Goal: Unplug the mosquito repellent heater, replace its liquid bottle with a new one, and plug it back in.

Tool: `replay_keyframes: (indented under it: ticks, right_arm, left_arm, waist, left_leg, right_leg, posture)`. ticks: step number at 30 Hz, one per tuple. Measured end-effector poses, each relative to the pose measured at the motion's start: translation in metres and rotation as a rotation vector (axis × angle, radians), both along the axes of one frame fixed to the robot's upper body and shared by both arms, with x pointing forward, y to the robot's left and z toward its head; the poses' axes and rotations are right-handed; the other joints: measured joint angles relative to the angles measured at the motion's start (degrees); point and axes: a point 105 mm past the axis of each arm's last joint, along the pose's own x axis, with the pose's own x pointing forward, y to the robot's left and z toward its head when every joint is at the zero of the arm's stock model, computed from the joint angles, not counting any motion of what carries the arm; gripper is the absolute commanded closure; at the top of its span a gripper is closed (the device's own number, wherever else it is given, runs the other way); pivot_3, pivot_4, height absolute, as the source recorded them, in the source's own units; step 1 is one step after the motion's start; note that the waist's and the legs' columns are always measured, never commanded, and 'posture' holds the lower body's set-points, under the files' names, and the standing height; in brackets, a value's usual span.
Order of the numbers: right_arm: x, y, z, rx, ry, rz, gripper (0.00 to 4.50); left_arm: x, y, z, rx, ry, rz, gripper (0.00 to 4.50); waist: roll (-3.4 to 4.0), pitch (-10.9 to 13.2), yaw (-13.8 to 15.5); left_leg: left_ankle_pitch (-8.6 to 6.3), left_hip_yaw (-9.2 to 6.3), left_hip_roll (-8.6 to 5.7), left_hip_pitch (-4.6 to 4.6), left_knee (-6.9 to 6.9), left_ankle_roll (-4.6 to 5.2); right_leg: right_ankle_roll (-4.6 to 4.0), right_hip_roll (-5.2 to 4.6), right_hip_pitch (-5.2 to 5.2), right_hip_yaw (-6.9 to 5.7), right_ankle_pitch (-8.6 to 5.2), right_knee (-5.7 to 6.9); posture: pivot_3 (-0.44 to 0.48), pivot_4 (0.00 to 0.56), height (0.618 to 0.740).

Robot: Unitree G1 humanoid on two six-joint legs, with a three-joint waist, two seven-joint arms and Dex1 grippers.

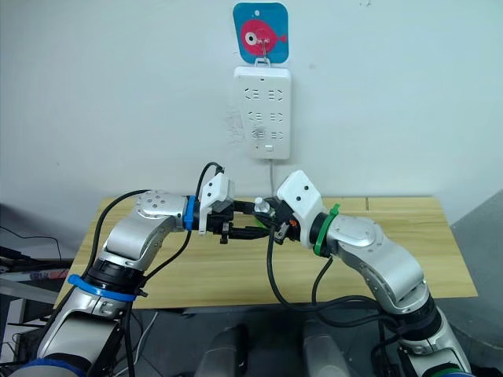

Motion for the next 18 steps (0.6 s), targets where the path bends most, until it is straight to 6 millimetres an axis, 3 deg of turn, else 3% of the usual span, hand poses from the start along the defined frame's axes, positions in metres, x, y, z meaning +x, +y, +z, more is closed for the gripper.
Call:
replay_keyframes:
  ticks: [1,7,18]
  right_arm:
    - [0.0,0.0,0.0,0.003,0.001,0.003,3.46]
    - [0.0,-0.002,0.01,0.071,0.008,0.009,3.46]
    - [0.0,0.0,0.015,0.131,0.031,0.01,3.46]
  left_arm:
    - [0.0,0.001,0.001,-0.004,-0.007,0.002,0.55]
    - [0.001,-0.002,0.013,-0.118,0.03,0.023,0.54]
    - [-0.005,-0.001,0.004,-0.116,0.082,0.029,0.54]
  waist:
    - [0.0,-0.15,-0.01]
    - [-0.04,-1.18,-0.01]
    - [0.02,-2.1,-0.1]
  left_leg:
    - [0.0,0.03,0.01,0.06,0.02,0.0]
    - [-0.01,0.03,0.0,0.14,0.09,0.01]
    - [-0.02,0.03,0.0,0.16,0.11,0.02]
  right_leg:
    - [0.0,0.02,0.02,0.05,0.0,0.04]
    - [0.01,0.03,0.16,0.05,-0.01,0.03]
    - [0.0,0.03,0.17,0.06,0.0,0.07]
  posture:
    - [-0.087,0.129,0.74]
    - [-0.091,0.124,0.74]
    - [-0.1,0.117,0.74]
